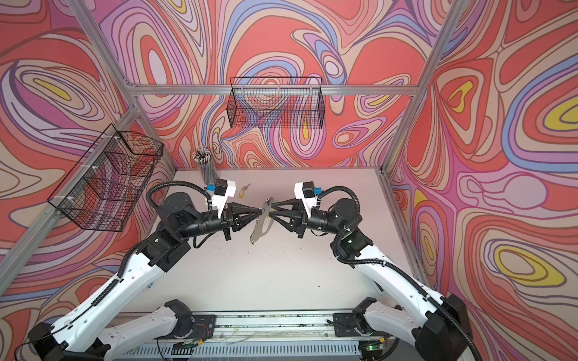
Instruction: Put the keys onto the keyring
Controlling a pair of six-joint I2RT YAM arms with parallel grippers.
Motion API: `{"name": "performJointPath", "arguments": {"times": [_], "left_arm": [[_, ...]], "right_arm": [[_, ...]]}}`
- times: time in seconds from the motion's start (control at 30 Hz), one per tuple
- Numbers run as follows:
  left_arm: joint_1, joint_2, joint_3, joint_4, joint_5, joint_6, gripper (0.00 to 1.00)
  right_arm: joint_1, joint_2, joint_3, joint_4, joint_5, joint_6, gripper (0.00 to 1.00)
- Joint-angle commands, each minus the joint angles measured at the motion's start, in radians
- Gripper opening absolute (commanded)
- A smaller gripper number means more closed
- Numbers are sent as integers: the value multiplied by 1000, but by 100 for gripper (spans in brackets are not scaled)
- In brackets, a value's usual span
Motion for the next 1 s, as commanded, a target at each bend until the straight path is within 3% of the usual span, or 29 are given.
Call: {"name": "performJointPath", "arguments": {"times": [0.0,0.2,0.5,0.87,0.97], "left_arm": [[-4,-16,-8,17,-2,11,0],[-5,-4,-4,20,22,4,0],[-4,19,2,32,50,-12,0],[-4,28,9,48,68,-21,0],[-6,24,6,51,63,-21,0]], "right_arm": [[-7,-15,-11,-9,61,1,31],[-6,35,36,30,-74,39,20],[-4,78,56,98,-155,82,19],[3,105,75,74,-155,74,16],[2,92,66,48,-89,52,19]]}}
